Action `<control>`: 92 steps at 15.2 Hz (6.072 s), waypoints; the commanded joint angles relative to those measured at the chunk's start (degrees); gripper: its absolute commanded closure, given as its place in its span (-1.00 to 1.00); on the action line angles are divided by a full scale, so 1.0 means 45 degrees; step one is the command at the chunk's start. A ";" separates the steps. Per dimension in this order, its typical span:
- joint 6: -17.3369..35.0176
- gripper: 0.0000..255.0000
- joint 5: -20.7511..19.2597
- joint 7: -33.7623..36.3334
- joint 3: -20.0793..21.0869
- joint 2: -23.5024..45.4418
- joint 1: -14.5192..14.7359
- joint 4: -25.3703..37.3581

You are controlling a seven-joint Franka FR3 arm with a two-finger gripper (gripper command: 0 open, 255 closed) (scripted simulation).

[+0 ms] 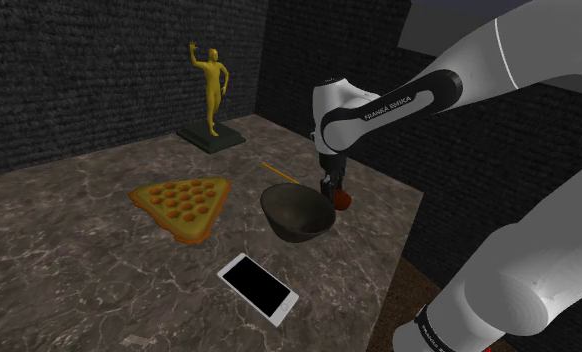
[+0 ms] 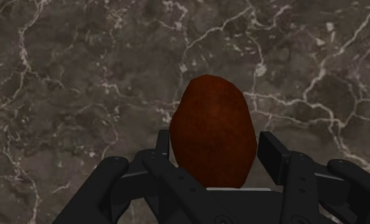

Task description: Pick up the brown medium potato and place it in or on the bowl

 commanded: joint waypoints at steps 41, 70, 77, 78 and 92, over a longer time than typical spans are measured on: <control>-0.5844 1.00 0.0844 -0.0805 0.0529 -0.2140 0.0406 0.3713; -0.4830 1.00 0.2478 0.3546 0.3321 -0.0603 0.2194 0.3496; -0.4505 1.00 0.2456 0.3602 0.3333 -0.0509 0.2195 0.3256; -0.4505 1.00 0.2456 0.3602 0.3333 -0.0509 0.2195 0.3256; -0.6100 -1.00 0.2466 0.3631 0.3437 -0.0247 0.2249 0.5092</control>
